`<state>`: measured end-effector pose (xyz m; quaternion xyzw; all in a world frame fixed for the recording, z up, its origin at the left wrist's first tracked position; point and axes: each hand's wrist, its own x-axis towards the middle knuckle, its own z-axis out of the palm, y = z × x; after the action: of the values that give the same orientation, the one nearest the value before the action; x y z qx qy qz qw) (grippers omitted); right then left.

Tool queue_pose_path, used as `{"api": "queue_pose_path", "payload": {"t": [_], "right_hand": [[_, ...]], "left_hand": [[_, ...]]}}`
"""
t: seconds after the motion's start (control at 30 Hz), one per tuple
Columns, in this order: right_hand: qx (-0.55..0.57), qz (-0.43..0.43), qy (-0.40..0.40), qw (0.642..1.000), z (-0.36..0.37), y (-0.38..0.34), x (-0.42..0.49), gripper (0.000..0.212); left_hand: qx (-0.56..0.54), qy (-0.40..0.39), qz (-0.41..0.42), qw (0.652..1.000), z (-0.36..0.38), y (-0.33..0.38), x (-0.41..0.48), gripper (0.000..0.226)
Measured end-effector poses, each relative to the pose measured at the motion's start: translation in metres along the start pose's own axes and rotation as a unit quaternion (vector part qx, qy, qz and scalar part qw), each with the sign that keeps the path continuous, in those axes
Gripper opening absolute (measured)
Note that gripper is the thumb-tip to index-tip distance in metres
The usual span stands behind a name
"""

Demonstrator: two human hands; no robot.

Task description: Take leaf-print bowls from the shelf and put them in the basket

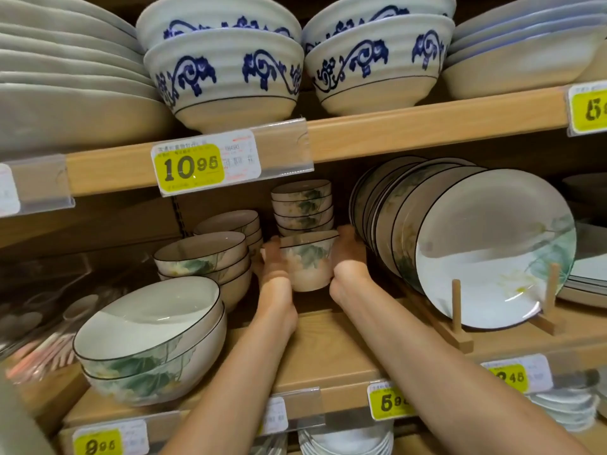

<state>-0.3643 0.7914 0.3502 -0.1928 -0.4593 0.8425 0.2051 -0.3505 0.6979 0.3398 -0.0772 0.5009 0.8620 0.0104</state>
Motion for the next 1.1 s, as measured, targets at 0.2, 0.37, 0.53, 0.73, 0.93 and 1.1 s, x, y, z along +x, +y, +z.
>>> {"api": "queue_pose_path", "payload": {"t": [0.2, 0.37, 0.53, 0.73, 0.93, 1.1], "right_hand": [[-0.032, -0.005, 0.01, 0.999, 0.007, 0.009, 0.027, 0.041], [-0.041, -0.003, 0.001, 0.999, 0.006, 0.012, 0.035, 0.033], [-0.071, -0.009, -0.004, 0.997, 0.005, 0.017, 0.04, 0.039], [-0.073, -0.008, 0.002, 0.997, 0.0, 0.018, 0.045, 0.036], [-0.096, -0.015, 0.001, 0.995, -0.001, 0.022, 0.051, 0.034], [-0.122, -0.02, -0.009, 0.992, -0.003, 0.025, 0.058, 0.036]], "left_hand": [[0.127, 0.053, 0.023, 0.99, 0.011, -0.01, 0.059, 0.046], [0.11, 0.075, 0.023, 0.991, 0.016, -0.016, 0.07, 0.048], [0.073, 0.083, 0.013, 0.994, 0.015, -0.019, 0.075, 0.052], [0.062, 0.077, 0.027, 0.995, 0.02, -0.021, 0.074, 0.051], [0.072, 0.08, 0.021, 0.994, 0.01, -0.025, 0.081, 0.05], [0.082, 0.09, 0.027, 0.992, 0.005, -0.028, 0.085, 0.051]]}}
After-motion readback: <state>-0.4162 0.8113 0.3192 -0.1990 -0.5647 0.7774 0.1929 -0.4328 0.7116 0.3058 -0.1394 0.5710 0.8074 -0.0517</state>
